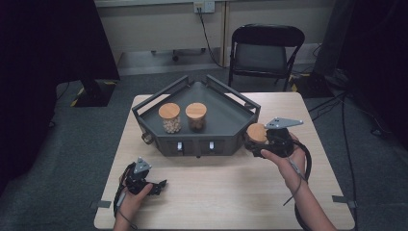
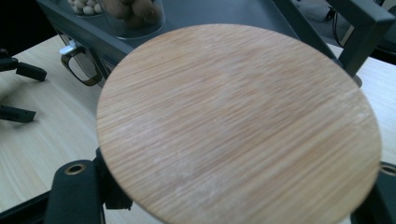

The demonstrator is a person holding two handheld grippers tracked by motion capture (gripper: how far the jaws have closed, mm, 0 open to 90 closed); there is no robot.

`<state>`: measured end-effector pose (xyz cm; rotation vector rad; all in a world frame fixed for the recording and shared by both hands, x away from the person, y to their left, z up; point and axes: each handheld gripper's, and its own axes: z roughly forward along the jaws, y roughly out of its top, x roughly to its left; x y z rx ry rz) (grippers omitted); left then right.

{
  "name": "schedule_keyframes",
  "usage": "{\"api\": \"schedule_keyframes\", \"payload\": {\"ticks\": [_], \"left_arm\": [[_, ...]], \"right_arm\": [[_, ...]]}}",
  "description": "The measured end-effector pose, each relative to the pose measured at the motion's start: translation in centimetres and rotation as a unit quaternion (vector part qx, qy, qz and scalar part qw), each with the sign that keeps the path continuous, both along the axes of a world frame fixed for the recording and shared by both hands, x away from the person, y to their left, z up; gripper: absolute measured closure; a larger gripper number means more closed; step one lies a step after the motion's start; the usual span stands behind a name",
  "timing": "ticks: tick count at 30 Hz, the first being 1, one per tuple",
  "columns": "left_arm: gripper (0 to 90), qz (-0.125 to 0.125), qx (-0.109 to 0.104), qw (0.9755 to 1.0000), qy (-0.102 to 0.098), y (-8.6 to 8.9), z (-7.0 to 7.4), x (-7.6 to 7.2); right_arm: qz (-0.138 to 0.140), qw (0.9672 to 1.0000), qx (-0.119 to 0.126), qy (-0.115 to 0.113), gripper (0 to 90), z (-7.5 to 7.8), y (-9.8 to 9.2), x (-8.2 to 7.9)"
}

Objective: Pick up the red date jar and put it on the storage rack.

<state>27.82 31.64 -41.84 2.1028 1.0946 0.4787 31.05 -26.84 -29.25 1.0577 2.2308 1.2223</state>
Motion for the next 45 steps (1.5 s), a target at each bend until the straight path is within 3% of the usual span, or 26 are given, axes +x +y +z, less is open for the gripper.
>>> {"api": "schedule_keyframes", "payload": {"ticks": [23, 45], "left_arm": [[0.1, 0.0, 0.0, 1.0, 0.0, 0.0, 0.0, 0.0], [0.1, 0.0, 0.0, 1.0, 0.0, 0.0, 0.0, 0.0]], "right_arm": [[0.006, 0.9999, -0.013, -0.002, 26.1, 3.0, 2.3, 2.2], [0.004, 0.9996, -0.026, -0.007, 26.0, 3.7, 4.7, 4.6]]}}
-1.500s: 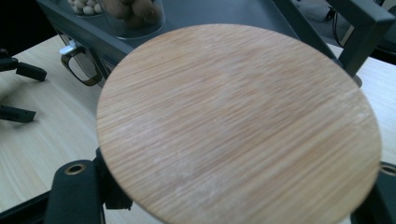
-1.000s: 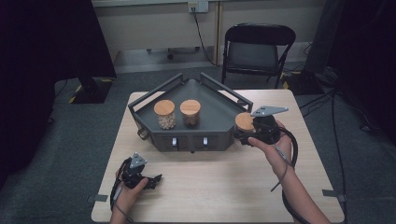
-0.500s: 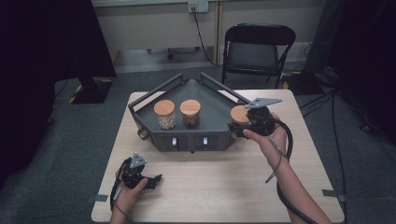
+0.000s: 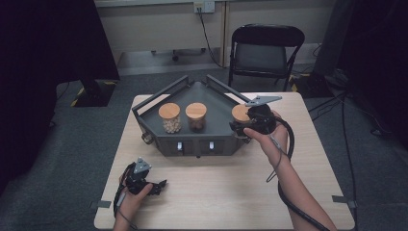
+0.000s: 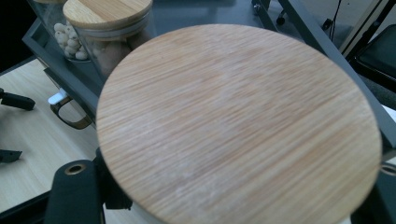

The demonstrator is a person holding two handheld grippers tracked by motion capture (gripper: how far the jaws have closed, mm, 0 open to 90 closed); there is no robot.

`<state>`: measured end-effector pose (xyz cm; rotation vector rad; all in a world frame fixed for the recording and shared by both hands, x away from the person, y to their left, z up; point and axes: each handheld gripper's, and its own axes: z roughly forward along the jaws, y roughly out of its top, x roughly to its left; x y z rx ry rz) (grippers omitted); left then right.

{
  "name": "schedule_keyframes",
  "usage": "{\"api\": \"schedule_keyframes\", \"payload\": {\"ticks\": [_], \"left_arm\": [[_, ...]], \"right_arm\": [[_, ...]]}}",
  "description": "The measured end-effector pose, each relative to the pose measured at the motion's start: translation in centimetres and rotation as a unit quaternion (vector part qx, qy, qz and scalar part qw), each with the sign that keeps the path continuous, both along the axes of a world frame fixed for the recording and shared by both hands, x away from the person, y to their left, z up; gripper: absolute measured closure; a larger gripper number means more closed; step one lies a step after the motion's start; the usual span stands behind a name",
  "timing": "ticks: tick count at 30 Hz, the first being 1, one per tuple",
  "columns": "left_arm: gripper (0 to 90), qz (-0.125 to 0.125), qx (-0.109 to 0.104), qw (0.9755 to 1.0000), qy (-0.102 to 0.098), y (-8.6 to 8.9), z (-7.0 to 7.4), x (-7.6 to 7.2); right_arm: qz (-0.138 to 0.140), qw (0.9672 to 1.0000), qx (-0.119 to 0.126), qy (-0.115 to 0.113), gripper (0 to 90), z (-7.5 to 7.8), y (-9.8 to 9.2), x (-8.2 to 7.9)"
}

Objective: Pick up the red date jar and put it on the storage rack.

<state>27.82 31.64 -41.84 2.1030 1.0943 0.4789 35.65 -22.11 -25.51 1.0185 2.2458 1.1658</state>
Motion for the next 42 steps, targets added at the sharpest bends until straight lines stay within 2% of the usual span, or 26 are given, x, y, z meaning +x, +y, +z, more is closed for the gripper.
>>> {"api": "schedule_keyframes", "payload": {"ticks": [20, 42], "left_arm": [[0.1, 0.0, 0.0, 1.0, 0.0, 0.0, 0.0, 0.0], [0.1, 0.001, -0.002, 1.0, 0.0, 0.0, 0.0, -0.1]], "right_arm": [[-0.01, 0.9999, 0.003, 0.001, 26.0, 0.0, 1.4, 1.9], [-0.001, 1.0, -0.002, 0.002, 26.0, -0.5, 3.4, 3.4]]}}
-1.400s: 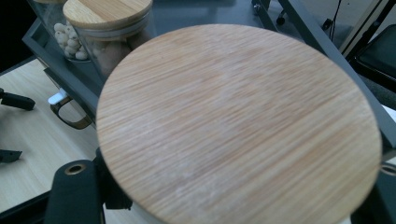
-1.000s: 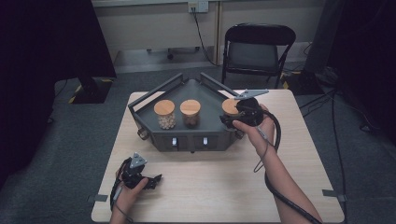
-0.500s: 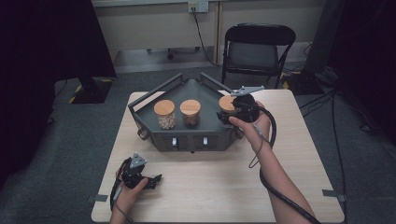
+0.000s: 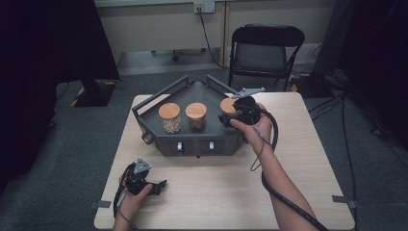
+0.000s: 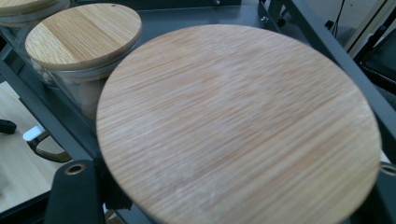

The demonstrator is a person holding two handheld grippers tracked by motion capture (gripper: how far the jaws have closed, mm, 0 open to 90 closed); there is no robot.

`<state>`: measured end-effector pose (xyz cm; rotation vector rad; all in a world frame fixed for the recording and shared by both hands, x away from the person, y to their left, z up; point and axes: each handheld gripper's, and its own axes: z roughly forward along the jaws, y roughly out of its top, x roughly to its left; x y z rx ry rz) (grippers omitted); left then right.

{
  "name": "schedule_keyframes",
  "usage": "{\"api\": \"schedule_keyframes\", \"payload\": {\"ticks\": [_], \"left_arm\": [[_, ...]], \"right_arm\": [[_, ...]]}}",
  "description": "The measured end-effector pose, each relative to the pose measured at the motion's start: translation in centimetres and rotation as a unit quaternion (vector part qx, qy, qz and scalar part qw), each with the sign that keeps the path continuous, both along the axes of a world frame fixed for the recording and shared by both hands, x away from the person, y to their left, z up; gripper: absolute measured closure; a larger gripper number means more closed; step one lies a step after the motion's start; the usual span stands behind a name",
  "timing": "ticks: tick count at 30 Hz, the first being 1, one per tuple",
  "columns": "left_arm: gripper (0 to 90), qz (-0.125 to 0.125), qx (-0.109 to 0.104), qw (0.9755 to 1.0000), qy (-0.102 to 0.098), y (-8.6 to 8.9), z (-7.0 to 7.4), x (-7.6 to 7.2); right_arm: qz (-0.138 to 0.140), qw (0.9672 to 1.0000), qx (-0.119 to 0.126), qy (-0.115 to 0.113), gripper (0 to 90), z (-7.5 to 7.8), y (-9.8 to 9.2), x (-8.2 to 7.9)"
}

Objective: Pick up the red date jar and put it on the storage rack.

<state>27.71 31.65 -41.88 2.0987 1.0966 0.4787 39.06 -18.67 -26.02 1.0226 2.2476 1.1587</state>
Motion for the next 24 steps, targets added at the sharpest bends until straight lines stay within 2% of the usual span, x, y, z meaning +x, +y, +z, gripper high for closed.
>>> {"api": "schedule_keyframes", "payload": {"ticks": [12, 24], "left_arm": [[0.1, 0.0, 0.0, 1.0, 0.0, 0.0, 0.0, 0.0], [0.1, 0.0, -0.001, 1.0, 0.0, 0.0, 0.0, 0.0]], "right_arm": [[0.007, 0.9999, -0.007, 0.003, 26.0, -0.8, 1.7, 0.9], [0.01, 0.9999, -0.008, 0.004, 26.0, -1.2, 2.2, 1.3]]}}
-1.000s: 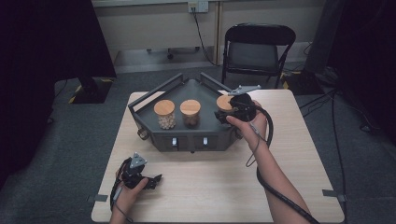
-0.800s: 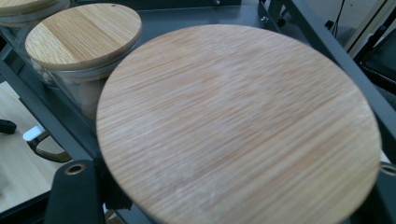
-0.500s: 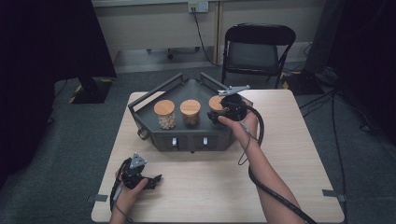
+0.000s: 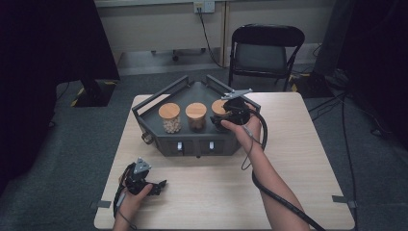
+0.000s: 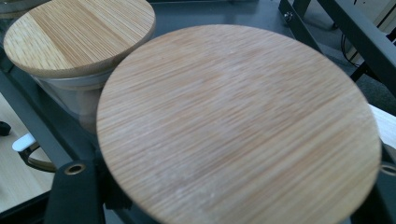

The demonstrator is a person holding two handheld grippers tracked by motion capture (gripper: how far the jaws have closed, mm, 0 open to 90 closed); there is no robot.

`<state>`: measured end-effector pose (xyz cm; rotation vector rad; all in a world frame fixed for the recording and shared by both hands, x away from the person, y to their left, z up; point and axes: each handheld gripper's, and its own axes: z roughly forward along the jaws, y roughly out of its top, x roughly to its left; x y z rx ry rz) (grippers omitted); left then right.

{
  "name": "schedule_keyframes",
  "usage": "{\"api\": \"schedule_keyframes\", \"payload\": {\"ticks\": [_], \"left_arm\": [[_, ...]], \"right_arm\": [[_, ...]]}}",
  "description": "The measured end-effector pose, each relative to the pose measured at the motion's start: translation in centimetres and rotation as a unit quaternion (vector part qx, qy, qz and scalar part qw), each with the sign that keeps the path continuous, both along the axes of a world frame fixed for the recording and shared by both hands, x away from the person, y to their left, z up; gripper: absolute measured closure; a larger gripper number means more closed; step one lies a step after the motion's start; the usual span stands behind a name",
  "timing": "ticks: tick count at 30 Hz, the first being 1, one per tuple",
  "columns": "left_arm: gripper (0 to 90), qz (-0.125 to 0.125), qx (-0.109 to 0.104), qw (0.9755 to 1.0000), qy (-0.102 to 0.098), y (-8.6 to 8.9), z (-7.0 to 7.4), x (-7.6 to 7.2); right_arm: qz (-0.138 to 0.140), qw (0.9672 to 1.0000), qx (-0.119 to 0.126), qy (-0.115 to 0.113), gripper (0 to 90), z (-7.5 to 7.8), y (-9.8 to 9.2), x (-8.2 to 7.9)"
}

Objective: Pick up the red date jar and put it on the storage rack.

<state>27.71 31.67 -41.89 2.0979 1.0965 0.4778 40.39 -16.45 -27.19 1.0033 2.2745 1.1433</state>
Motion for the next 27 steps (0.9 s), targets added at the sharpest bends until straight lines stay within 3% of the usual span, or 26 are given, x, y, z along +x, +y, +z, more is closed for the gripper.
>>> {"api": "schedule_keyframes", "payload": {"ticks": [17, 27], "left_arm": [[0.1, -0.001, 0.001, 1.0, 0.0, 0.0, 0.02, 0.01], [0.1, -0.001, 0.002, 1.0, 0.0, 0.0, 0.03, 0.01]], "right_arm": [[0.001, 1.0, -0.007, 0.002, 26.0, -0.42, 0.31, 0.1], [-0.002, 1.0, 0.005, 0.003, 25.9, -0.84, -0.03, 0.1]]}}
